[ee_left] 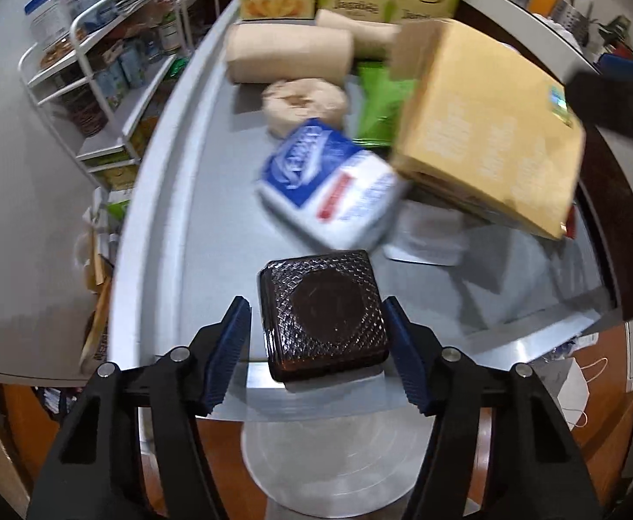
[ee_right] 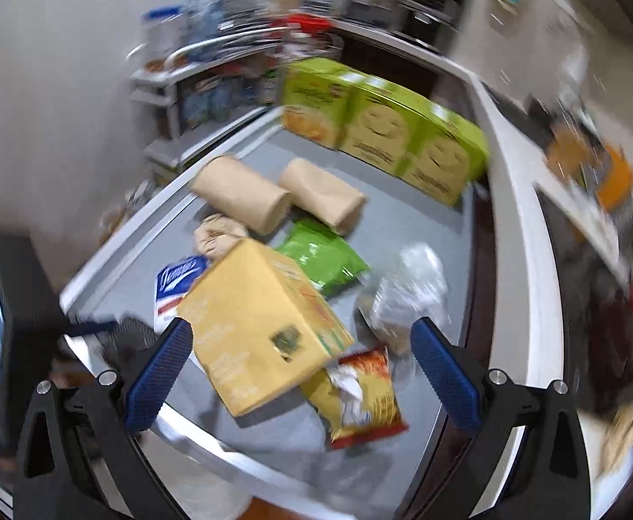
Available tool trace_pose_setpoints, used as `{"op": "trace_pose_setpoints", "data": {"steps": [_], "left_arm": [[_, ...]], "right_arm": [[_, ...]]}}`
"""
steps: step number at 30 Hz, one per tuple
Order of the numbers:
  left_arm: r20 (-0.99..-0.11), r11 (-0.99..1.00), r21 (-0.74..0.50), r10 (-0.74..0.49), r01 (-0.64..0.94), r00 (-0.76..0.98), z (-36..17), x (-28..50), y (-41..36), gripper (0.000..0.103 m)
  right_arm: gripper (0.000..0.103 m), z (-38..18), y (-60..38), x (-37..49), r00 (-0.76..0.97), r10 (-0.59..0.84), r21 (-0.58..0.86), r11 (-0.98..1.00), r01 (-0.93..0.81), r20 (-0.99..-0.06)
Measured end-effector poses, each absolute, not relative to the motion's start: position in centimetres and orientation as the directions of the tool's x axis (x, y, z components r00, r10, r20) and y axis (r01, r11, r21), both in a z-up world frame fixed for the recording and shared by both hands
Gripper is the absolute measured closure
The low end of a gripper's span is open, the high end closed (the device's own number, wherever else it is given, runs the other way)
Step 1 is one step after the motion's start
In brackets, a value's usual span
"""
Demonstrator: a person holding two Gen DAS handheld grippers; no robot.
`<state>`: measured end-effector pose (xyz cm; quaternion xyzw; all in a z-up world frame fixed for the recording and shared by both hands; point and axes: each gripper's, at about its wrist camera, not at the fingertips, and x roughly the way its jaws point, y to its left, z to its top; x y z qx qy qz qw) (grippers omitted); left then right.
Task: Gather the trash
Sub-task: 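Grasp the dark square tin with the left tool while the right tool grasps the yellow box, then carry the tin and yellow box with both tools over the white bin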
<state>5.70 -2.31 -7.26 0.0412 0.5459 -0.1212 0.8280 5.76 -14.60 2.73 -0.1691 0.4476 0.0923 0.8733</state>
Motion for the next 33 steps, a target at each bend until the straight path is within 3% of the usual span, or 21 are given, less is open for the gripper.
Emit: {"op": "trace_pose_setpoints", "data": {"steps": [4,8,14,15,16,18,19,20,26,33], "left_arm": [[-0.922,0.974,-0.063,-0.14,0.217,0.362,-7.4,6.4,-1.0,0.024],[-0.919,0.973,-0.078,-0.155,0.217,0.364,-7.6,6.7,-0.1,0.016],[-0.914,0.961,-0.046,-0.151,0.272,0.377,-7.6,5.9,-0.8,0.015],[-0.912,0.96,-0.049,-0.156,0.276,0.38,-7.6,5.9,-0.8,0.015],[-0.911,0.96,-0.048,-0.156,0.277,0.382,-7.5,5.9,-0.8,0.015],[-0.909,0.958,-0.053,-0.164,0.283,0.383,-7.3,5.7,-1.0,0.025],[-0.911,0.957,-0.054,-0.164,0.284,0.378,-7.3,5.8,-1.0,0.04],[-0.911,0.957,-0.048,-0.16,0.286,0.381,-7.3,6.0,-0.9,0.046],[-0.911,0.955,-0.068,-0.178,0.29,0.371,-7.1,6.1,-0.6,0.048],[-0.901,0.956,-0.108,-0.211,0.273,0.379,-5.9,6.3,0.4,0.048]], "right_arm": [[0.004,1.1,-12.3,5.9,0.564,-0.021,-0.331,0.827,-0.454,-0.825],[0.004,-0.2,-11.1,5.9,0.549,-0.042,-0.386,0.756,-0.529,-0.835],[0.006,-2.3,-9.7,6.4,0.537,-0.094,-0.448,0.68,-0.58,-0.838],[0.01,-2.5,-9.8,6.6,0.527,-0.095,-0.443,0.677,-0.587,-0.845],[0.02,-2.8,-9.8,6.8,0.52,-0.093,-0.437,0.678,-0.591,-0.849],[0.022,-2.9,-10.2,7.1,0.512,-0.098,-0.43,0.688,-0.585,-0.853],[0.023,-2.8,-10.4,7.2,0.504,-0.083,-0.411,0.7,-0.584,-0.859],[0.023,-2.6,-10.7,7.4,0.492,-0.063,-0.381,0.72,-0.58,-0.868],[0.024,-2.0,-11.9,7.8,0.459,0.012,-0.255,0.818,-0.515,-0.888],[0.024,-0.6,-14.7,8.1,0.41,0.167,-0.003,0.924,-0.383,-0.897]]}}
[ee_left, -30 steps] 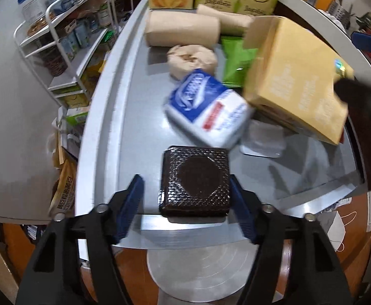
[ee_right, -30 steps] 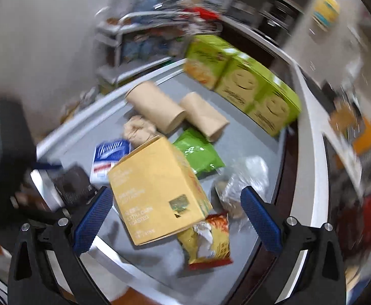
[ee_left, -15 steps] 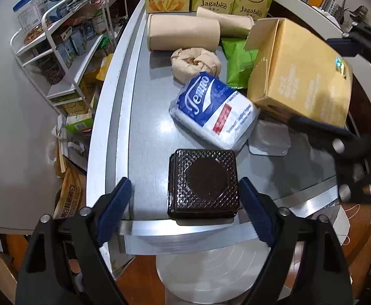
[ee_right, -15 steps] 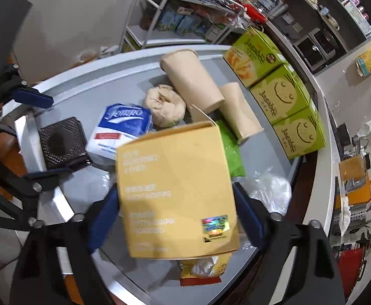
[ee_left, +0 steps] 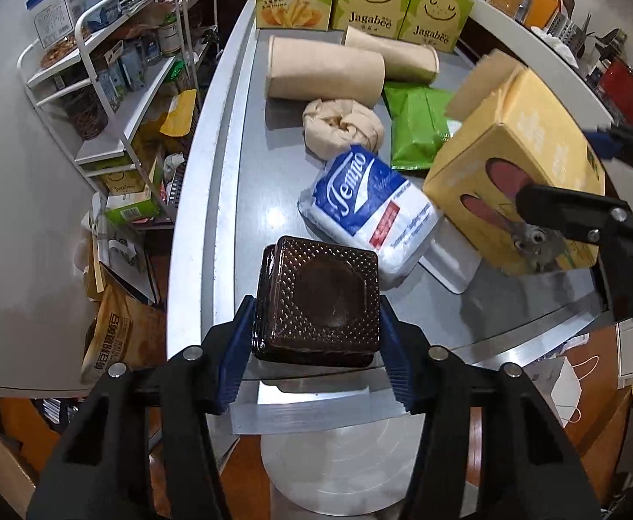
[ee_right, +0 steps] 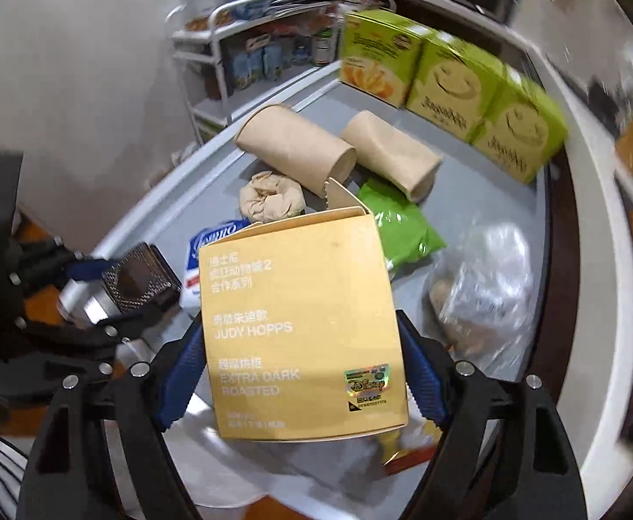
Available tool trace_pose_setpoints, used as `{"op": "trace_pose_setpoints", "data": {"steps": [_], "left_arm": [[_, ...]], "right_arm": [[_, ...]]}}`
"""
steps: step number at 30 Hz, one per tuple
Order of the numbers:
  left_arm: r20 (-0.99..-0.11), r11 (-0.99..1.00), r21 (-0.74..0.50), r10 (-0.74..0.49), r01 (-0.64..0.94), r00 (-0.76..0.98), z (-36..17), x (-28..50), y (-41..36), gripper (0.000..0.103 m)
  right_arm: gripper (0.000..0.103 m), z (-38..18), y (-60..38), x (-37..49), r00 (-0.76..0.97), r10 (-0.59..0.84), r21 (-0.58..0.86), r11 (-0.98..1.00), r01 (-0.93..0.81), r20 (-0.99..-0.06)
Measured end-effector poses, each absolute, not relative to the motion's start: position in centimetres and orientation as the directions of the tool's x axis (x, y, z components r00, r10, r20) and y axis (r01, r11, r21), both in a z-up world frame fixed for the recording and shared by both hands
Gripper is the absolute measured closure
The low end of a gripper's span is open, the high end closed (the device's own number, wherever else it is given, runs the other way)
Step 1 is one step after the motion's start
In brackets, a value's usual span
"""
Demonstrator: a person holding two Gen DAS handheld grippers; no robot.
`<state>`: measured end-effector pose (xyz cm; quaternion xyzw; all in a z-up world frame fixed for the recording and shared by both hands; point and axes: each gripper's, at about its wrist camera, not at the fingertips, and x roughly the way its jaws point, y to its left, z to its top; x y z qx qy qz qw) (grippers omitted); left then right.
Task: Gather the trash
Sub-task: 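Carry the tin and yellow box with both tools over the white bin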
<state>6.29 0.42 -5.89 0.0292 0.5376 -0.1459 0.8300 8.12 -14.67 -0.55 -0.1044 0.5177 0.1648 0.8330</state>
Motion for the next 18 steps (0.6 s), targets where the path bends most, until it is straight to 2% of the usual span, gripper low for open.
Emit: {"op": "trace_pose_setpoints", "data": {"steps": [5,18], "left_arm": [[-0.89,0.952,-0.119,-0.228,0.281,0.394,-4.7,6.4,0.7,0.048],[-0.856,0.937,-0.113,-0.262,0.332,0.446,-1.3,5.1,0.6,0.048]], "right_arm": [[0.024,0.5,-16.6,7.1,0.417,0.24,0.125,0.95,-0.286,-0.877],[0.024,3.8,-19.6,3.6,0.473,0.323,0.269,0.946,-0.18,-0.82]]}}
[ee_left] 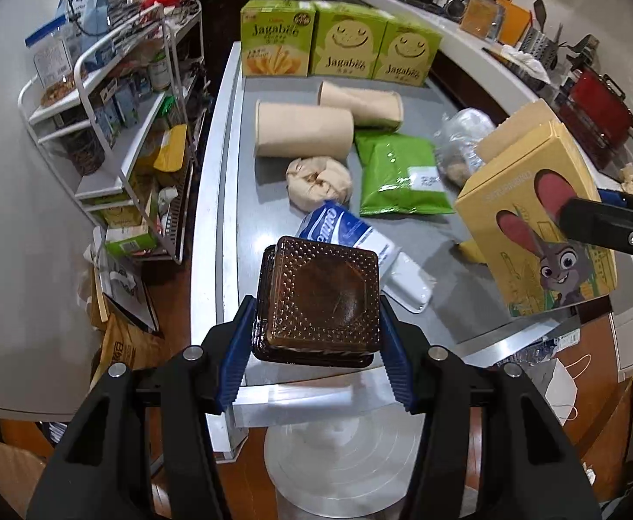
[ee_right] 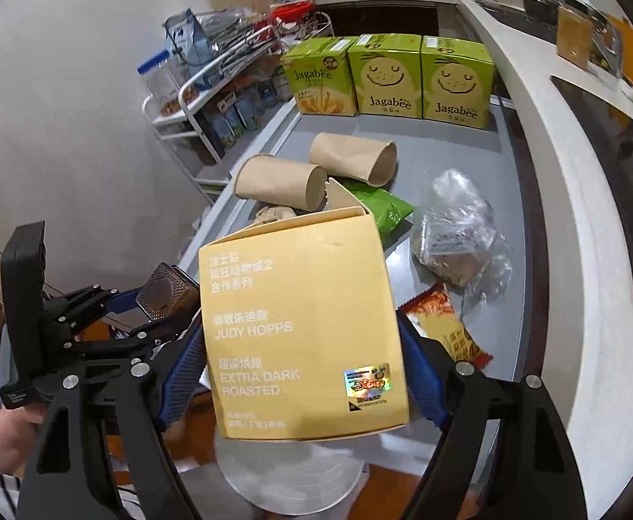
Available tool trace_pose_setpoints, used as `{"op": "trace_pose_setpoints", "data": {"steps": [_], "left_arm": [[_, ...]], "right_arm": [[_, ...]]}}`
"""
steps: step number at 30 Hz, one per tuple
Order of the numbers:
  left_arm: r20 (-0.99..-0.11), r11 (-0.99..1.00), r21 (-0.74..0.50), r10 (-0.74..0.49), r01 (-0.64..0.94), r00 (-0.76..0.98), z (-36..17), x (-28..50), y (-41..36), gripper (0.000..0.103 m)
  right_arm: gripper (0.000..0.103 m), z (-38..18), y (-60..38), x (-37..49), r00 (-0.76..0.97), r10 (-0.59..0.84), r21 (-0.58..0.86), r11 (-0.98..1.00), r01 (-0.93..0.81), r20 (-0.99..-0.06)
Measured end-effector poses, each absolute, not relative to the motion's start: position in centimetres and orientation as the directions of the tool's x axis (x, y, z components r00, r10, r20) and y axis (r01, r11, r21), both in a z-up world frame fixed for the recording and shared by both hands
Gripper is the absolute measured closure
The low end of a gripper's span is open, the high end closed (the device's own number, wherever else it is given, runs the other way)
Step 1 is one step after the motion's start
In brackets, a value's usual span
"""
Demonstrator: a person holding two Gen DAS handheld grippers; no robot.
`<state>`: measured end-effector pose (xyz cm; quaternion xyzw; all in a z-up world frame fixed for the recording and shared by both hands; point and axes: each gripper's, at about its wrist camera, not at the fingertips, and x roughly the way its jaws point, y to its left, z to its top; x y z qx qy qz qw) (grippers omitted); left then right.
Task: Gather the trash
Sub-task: 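Carry the tin and yellow box with both tools over the white bin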
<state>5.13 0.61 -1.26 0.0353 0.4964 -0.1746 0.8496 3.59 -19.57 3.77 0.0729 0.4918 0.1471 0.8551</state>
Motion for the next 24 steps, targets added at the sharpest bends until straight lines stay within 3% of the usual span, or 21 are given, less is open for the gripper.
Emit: {"op": "trace_pose_setpoints", "data": {"steps": [13,24], "left_arm": [[-0.842,0.927,-0.105,-0.275,0.359,0.464,1.0,0.6,1.5,0.048],[-0.895,0.923,-0.06,-0.219,0.38,0.389,-2.0,-4.8,1.3,0.048]], "right_arm": [[0.024,4.1,-19.5,-2.3,0.435,0.386,0.343,0.923,-0.177,-0.813],[0.024,0.5,-18.3,-7.6,0.318,0.392,0.345,0.918,-0.195,-0.863]]}}
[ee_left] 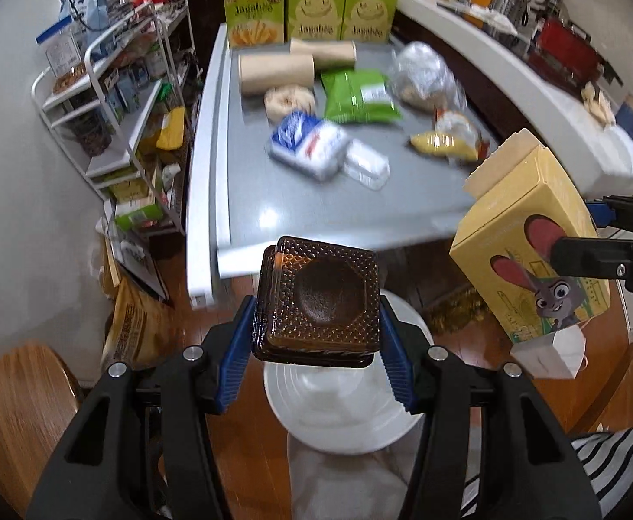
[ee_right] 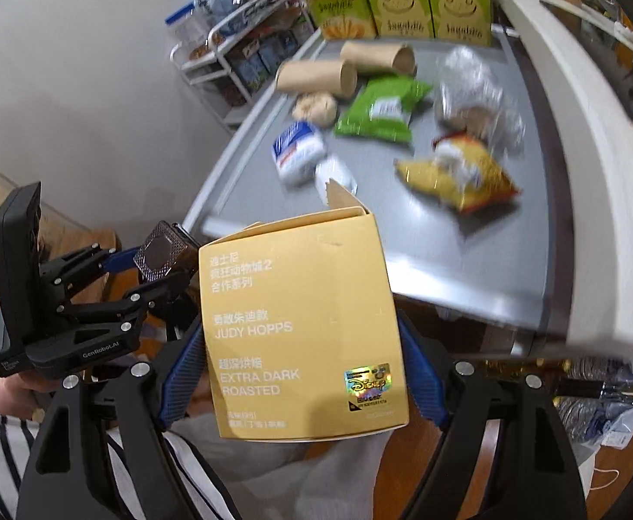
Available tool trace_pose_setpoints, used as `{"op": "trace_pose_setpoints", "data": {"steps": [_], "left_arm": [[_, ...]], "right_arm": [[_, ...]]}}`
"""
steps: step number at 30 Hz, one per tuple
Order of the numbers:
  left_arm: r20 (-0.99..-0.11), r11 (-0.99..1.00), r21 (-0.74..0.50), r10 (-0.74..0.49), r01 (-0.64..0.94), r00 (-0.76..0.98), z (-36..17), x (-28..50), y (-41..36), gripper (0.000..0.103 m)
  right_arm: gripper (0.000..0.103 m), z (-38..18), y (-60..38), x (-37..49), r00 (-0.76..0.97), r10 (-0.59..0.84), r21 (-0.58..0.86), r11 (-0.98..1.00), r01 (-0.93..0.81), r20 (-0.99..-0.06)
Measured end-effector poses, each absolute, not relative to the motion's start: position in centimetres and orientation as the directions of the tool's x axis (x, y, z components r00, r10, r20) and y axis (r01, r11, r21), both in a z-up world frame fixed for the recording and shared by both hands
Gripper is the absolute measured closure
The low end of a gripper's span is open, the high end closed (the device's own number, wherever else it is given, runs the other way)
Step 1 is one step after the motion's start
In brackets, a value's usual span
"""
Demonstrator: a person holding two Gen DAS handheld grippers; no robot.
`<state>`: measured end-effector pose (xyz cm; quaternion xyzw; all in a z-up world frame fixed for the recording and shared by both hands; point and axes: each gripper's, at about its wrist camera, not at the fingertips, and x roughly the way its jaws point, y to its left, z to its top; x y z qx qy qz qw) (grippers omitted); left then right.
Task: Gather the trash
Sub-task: 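Carry the tin and yellow box with both tools over the white bin, then open both tools to drop the tin and yellow box into the bin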
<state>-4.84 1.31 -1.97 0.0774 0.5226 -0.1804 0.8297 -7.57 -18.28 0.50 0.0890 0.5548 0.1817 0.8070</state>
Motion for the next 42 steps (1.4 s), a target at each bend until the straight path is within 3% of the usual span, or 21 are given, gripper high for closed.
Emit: {"op": "trace_pose_setpoints", "data": {"steps": [13,26,42], "left_arm": [[-0.951,0.919,-0.049,-0.162,0.391,0.262,-8.5,-8.0,0.6,0.048],[-0.984,0.909,0.002,-0.074,0.417,0.165,-14.6,-7.8,0.2,0.048],[-0.989,0.895,0.022,-0.044,0.446,0.138,-16.9,-5.6,-0.6,0.048]], "right_arm": [[0.024,-7.0,-17.0,-10.7,0.177,0.356,0.33,0.93,-0.16,-0.918],[0.024,-13.8,-15.0,-8.2,0.107,0.258,0.25,0.964,-0.086,-0.96],[0.024,-17.6,-14.7,-6.9,0.051,0.219,0.219,0.976,-0.007,-0.974]]}}
